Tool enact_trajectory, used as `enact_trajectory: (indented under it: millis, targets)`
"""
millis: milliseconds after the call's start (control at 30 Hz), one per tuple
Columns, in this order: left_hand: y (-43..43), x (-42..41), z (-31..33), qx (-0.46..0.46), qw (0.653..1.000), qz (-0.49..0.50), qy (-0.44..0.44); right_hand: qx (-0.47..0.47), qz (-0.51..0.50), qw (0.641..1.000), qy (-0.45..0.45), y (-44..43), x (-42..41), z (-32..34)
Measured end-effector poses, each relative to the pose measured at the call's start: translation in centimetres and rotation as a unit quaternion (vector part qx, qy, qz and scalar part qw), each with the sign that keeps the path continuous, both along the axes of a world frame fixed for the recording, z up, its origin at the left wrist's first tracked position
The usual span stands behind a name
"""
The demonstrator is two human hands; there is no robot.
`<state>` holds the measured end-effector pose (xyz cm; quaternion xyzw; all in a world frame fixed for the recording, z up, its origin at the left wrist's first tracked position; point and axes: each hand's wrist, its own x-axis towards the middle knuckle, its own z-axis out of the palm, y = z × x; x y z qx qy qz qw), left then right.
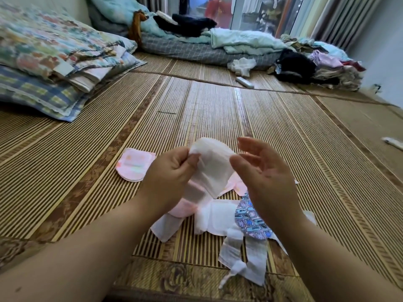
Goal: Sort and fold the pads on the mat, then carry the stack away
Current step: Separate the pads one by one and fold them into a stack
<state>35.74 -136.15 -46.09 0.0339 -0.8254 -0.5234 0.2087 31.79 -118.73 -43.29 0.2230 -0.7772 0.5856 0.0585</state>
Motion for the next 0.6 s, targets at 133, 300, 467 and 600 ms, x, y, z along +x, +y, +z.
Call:
enact_trajectory:
  millis: [133,300,467,600]
  targets:
    - [0.6,0.3,1.7,0.059,0.998,-0.025,0.023,0.146,0.055,0.977,0.145,0.0,1.0,-0.2]
    - [1.2,0.8,2.5,0.070,0.995,-0.057,0.030,-0.007,0.060,0.997,-0.052,-1.1,1.7,0.7]
    - [0.9,0.8,2.0,0.063,0.994,-0.084,0.019,-0.117,0.134,0.940,-0.291,0.3,0.2,2.4]
    - [0.5,0.5,1.6,0.138,0.975,-0.170,-0.034,-0.145,0.102,0.955,-0.239,0.5,-0.2,3.5]
